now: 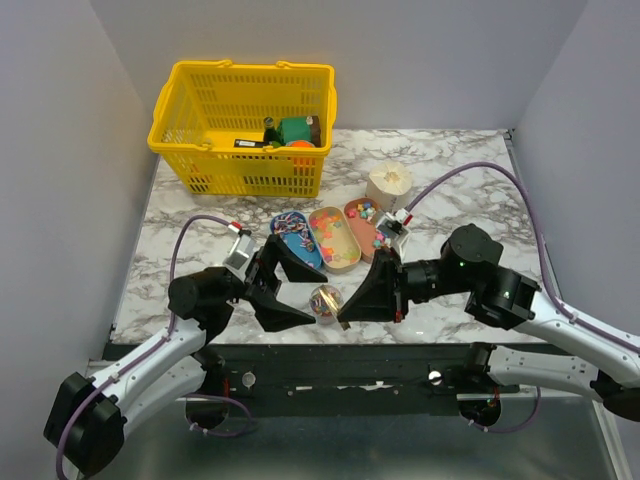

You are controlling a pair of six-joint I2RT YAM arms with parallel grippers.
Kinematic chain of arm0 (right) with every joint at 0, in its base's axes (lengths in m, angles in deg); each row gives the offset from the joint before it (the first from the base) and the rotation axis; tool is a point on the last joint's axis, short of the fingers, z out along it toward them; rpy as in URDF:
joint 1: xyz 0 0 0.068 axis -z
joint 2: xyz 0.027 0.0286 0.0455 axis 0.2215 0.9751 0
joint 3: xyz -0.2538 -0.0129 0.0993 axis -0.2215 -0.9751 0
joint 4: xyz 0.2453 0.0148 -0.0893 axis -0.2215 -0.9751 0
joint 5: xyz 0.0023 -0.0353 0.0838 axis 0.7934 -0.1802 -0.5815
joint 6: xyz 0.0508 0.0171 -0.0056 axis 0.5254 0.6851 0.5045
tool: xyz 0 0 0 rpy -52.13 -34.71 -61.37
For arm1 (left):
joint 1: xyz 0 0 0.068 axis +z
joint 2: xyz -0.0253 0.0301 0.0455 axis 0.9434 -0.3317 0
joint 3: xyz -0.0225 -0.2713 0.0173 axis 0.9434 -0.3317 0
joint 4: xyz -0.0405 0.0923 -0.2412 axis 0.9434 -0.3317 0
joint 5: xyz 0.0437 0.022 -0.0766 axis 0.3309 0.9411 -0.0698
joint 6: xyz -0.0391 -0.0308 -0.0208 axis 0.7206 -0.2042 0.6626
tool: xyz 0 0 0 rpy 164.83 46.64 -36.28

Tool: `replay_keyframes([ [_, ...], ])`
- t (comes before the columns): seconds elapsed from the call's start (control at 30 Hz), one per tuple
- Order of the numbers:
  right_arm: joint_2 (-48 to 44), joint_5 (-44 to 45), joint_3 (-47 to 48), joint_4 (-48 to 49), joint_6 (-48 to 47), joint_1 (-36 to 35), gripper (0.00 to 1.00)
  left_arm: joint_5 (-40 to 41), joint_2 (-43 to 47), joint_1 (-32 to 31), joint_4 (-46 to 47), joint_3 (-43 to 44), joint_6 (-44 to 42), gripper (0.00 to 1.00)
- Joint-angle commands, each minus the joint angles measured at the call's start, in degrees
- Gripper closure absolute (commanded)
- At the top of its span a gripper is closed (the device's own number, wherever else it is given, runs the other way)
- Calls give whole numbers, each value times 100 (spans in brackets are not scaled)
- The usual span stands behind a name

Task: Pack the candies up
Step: Pick up the bottle lid at the center of the board.

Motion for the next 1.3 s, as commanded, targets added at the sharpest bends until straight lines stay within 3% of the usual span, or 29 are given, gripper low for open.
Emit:
replay_keyframes([
  [0.0, 287, -540, 248, 121, -85, 24, 94, -208, 1, -238, -350, 262, -395, 2],
  [0.13, 472, -611, 283, 130, -94, 24, 94, -102, 106, -388, -1107, 403, -853, 9],
  [0.3, 559, -689, 284, 182, -59, 32, 93, -137, 247, -520, -1187, 359, -958, 16],
  [0.67, 700, -1085, 240, 262, 135, 24, 92, -322, 309, -871, -1591, 377, -1432, 52],
  [0.97, 639, -813, -50, 244, 258, 24, 78, -260, 361, -933, -1943, 438, -1574, 69],
  [1.27, 718, -59, -156, -202, 206, 24, 54, 213, 388, -942, -2346, 491, -1495, 79],
])
